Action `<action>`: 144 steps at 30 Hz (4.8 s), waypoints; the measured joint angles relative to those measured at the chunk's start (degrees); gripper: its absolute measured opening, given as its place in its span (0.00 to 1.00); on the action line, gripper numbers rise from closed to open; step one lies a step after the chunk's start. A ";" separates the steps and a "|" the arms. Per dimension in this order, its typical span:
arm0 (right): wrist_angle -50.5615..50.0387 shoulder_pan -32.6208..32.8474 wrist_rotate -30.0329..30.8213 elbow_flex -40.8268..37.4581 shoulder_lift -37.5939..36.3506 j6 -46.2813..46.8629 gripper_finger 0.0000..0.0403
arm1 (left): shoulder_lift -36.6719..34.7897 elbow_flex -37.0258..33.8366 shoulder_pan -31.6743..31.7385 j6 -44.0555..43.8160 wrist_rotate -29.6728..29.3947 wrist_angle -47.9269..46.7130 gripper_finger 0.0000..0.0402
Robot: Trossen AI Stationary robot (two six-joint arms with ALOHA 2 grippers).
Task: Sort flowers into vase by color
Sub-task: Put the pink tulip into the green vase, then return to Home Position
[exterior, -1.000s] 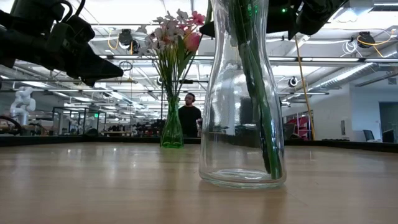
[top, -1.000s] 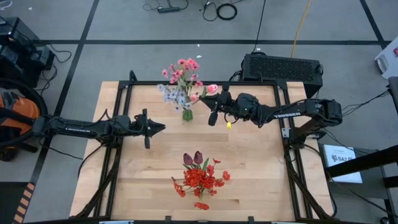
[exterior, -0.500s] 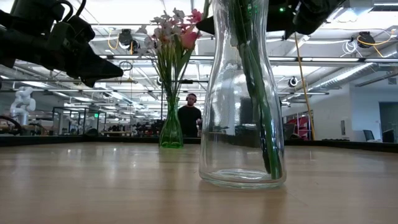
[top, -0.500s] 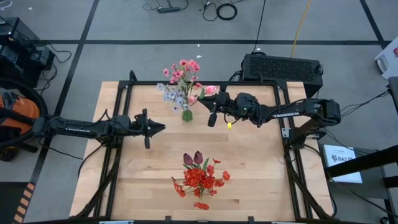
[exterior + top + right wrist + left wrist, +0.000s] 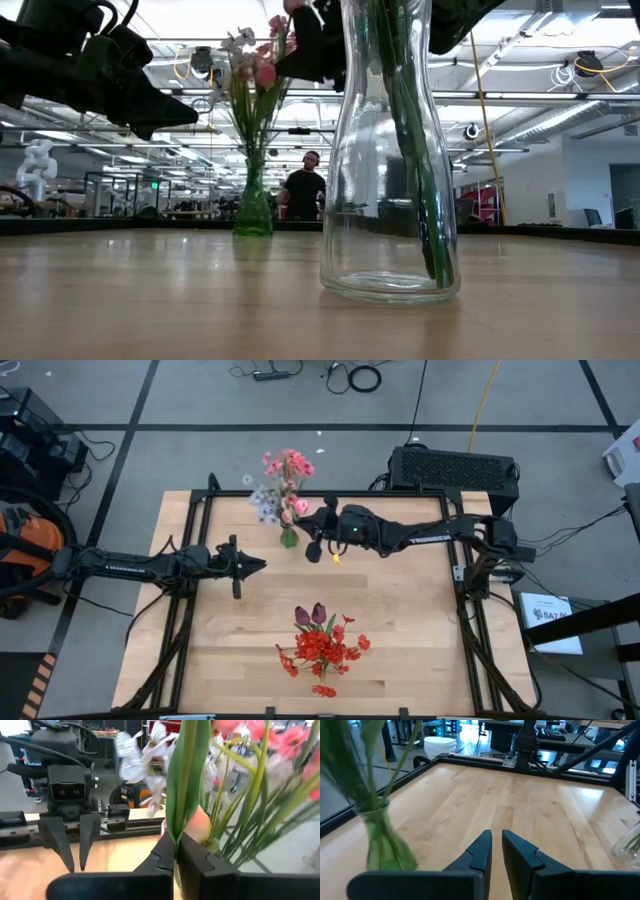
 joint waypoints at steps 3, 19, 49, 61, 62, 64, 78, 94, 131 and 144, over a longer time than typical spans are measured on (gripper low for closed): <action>-0.30 -0.02 0.02 1.29 0.90 1.71 0.00 | 0.00 0.00 -0.02 0.02 0.00 -0.02 0.12; -14.92 -0.94 0.23 11.43 0.90 -0.28 0.00 | 0.02 0.00 -0.02 0.59 0.00 -1.01 0.12; -5.19 -2.62 -5.78 11.41 11.33 2.70 0.00 | 0.01 0.02 -0.02 0.00 0.02 -0.44 0.12; -6.79 -2.43 -5.74 11.39 11.79 3.82 0.08 | 0.00 0.02 -0.02 0.52 -0.15 -0.46 0.12; -7.08 -2.43 -5.74 11.39 11.79 4.21 0.09 | 0.02 0.02 -0.02 0.52 -0.15 -0.46 0.12; -7.67 -2.43 -5.75 11.39 11.79 4.67 0.12 | 0.02 0.02 -0.02 0.46 -0.15 -0.46 0.12; -21.70 -3.08 -2.25 11.39 4.67 4.37 0.39 | 0.00 0.02 -0.02 0.13 -0.17 -0.48 0.12; -62.20 -3.32 -2.44 8.64 -9.21 8.75 0.45 | 0.00 0.02 -0.02 7.49 -0.63 -0.70 0.12; -41.61 1.99 1.55 -27.15 -40.08 28.29 0.45 | -27.43 -5.68 -0.13 9.28 8.96 -9.98 0.12; -41.68 1.99 -6.06 -29.21 -41.55 16.98 0.45 | -27.21 -5.73 -0.12 9.14 8.57 -15.21 0.12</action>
